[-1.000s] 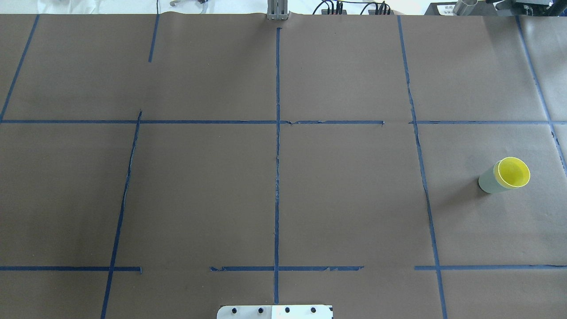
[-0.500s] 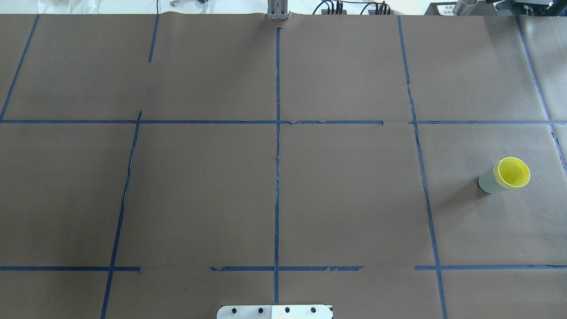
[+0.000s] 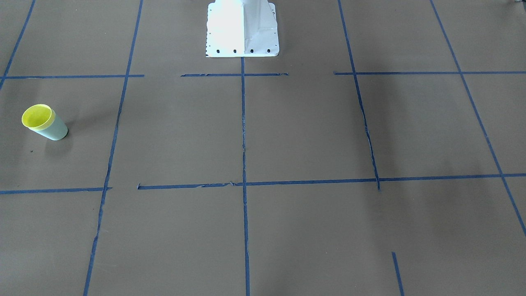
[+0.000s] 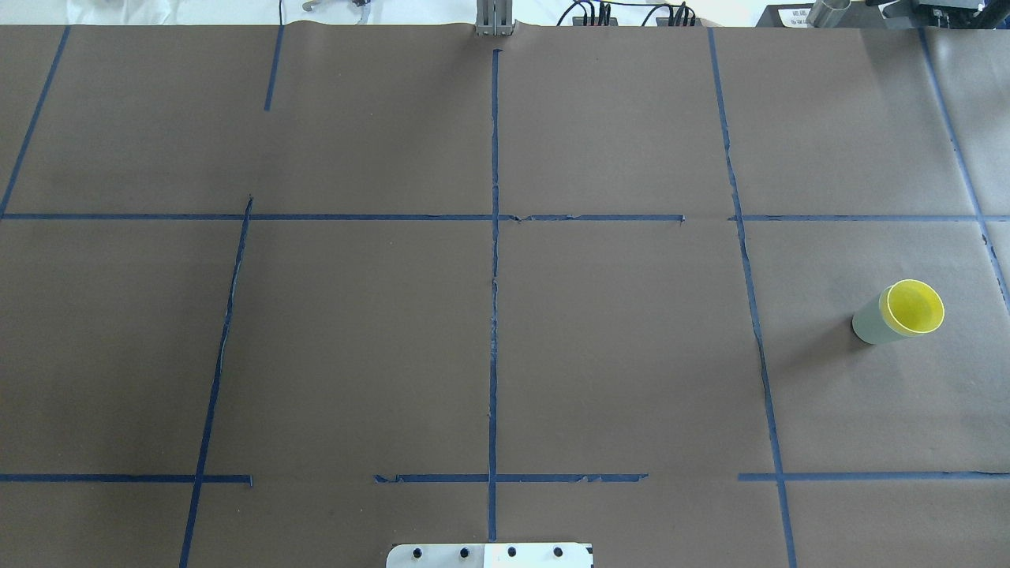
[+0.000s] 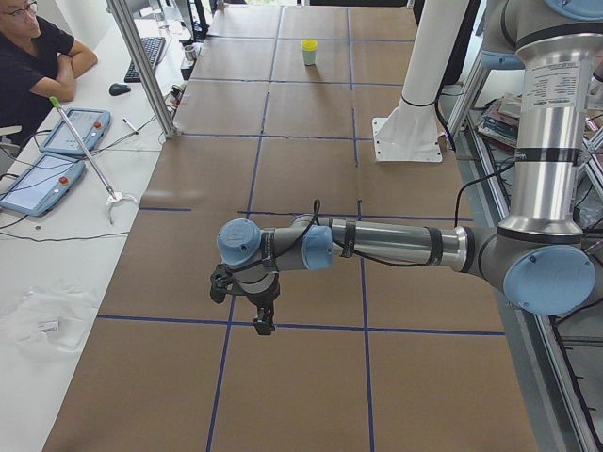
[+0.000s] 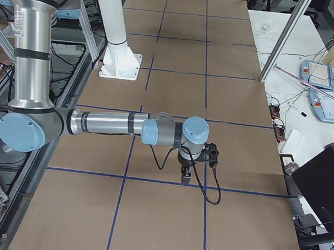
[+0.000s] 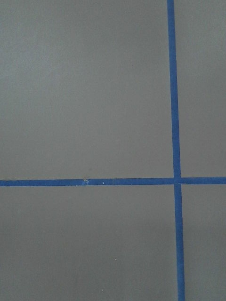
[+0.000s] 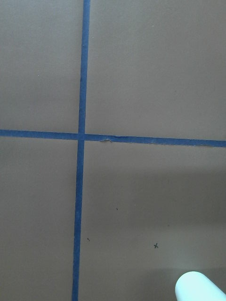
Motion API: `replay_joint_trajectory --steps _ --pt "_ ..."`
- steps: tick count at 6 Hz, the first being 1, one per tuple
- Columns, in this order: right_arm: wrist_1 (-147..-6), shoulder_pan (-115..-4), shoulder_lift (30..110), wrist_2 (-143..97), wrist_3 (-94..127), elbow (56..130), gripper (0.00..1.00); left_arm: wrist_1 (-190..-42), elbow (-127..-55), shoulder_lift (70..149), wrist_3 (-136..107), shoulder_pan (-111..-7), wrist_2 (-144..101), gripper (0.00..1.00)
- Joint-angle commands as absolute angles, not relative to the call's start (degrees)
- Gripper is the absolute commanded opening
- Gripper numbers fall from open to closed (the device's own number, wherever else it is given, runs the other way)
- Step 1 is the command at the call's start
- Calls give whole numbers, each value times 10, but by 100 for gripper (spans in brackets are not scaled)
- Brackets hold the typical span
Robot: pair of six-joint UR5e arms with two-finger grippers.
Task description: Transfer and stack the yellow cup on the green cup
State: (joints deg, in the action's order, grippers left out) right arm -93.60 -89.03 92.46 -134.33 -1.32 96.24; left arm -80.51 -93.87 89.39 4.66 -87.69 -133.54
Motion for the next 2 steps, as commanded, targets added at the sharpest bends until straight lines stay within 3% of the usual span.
replay_joint_trajectory --steps 1,2 --pt "-936 -890 924 -1343 -13 962 100 -805 -942 894 47 -877 -1335 100" --pt "-936 -890 925 -1343 -13 963 100 -805 -943 893 47 -876 -1335 100"
